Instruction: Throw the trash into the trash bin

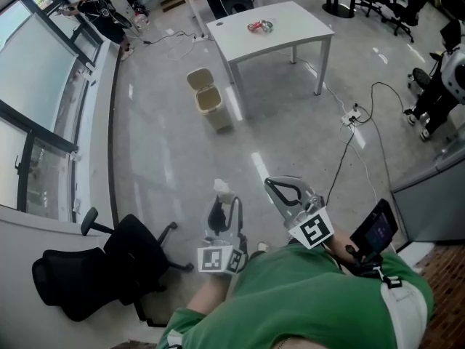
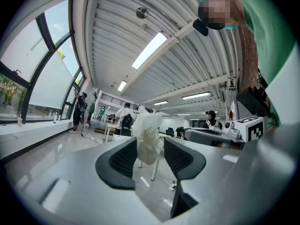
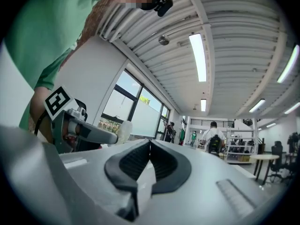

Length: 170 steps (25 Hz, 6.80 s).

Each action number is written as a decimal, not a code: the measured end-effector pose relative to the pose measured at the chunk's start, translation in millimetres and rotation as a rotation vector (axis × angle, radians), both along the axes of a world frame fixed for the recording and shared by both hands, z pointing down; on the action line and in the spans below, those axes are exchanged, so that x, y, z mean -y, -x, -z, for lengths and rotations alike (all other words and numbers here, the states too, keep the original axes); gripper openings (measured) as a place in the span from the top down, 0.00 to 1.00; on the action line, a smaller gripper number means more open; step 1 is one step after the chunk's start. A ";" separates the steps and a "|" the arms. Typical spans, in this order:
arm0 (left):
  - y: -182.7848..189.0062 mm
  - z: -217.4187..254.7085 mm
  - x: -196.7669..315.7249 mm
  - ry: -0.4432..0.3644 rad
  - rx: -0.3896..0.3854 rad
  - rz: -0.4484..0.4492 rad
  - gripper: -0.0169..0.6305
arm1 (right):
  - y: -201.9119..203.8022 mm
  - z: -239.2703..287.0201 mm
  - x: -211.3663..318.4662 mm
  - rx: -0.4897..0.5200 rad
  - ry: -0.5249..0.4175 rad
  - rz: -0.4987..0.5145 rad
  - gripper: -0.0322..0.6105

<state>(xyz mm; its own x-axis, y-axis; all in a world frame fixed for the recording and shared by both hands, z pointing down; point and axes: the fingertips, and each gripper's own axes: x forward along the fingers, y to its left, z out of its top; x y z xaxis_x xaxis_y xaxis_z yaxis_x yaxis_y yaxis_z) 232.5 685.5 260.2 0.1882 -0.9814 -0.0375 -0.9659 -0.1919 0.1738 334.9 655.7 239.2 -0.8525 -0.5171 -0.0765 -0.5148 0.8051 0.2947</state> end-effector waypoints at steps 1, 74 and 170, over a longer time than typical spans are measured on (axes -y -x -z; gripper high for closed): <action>0.7 0.2 -0.3 -0.001 0.001 0.002 0.68 | 1.8 0.9 -2.7 -0.009 -0.015 0.012 0.94; 88.8 -8.5 255.9 0.023 0.075 0.138 0.74 | 93.1 -11.5 269.0 0.062 0.177 0.069 0.95; 401.1 -50.4 716.2 0.074 -0.023 0.053 0.75 | 397.4 -58.8 730.0 -0.041 0.298 -0.094 0.95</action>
<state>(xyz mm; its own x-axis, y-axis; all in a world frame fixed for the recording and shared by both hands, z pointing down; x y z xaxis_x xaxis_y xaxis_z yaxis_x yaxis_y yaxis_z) -168.6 -30.7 310.6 0.1361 -0.9902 0.0319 -0.9700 -0.1266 0.2077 -62.4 -74.3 298.0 -0.7991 -0.5884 0.1236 -0.5838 0.8085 0.0743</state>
